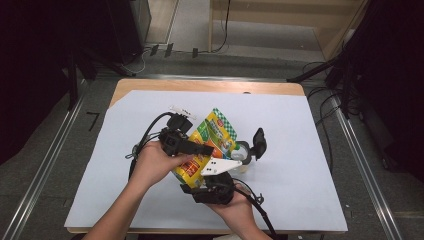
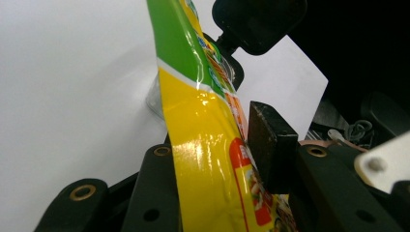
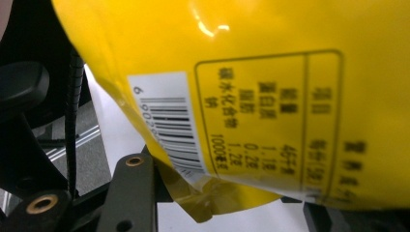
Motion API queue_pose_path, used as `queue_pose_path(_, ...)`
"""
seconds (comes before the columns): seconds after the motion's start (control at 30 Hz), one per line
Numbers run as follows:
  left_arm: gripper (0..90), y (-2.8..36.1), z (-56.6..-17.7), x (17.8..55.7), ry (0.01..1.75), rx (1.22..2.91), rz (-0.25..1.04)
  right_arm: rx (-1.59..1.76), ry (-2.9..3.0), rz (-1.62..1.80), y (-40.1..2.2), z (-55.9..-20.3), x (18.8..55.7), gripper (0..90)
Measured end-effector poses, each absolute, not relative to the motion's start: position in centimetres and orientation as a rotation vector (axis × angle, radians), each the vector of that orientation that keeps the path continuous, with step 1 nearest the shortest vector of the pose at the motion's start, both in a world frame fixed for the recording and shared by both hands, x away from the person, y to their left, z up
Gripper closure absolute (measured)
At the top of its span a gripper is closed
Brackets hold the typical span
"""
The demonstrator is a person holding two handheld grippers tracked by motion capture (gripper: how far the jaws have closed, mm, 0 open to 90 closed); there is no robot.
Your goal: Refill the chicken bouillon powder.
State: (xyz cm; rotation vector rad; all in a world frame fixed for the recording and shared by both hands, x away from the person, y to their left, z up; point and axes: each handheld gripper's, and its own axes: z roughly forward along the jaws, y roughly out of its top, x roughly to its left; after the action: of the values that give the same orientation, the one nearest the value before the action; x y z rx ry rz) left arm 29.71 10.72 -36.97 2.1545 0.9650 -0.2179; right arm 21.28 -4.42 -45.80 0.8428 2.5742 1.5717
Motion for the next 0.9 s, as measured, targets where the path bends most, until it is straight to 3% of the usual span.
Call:
queue_pose_path(0.33,64.6,10.21,-37.02,29.58,0.995,2.162,-0.185,0.863,2.583,1.560,-4.09,-45.91,21.47,53.9)
queue_pose_path(0.5,61.6,10.05,-37.15,29.61,1.020,2.152,-0.201,0.882,2.579,1.558,-4.13,-45.97,21.60,58.3)
queue_pose_path(0.9,56.3,10.21,-36.56,29.29,0.938,2.153,-0.204,0.929,2.531,1.662,-4.68,-45.88,21.58,60.2)
